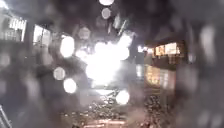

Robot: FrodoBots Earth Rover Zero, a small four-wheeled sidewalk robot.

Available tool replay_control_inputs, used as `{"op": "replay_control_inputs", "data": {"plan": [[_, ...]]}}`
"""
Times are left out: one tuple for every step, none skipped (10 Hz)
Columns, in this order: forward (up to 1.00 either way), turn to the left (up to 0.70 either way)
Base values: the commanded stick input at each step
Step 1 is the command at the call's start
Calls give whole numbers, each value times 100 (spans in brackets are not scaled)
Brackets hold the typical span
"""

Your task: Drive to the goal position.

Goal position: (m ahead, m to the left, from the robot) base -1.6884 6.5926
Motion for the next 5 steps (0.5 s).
{"op": "replay_control_inputs", "data": {"plan": [[70,0],[70,32],[70,35],[70,8],[70,0]]}}
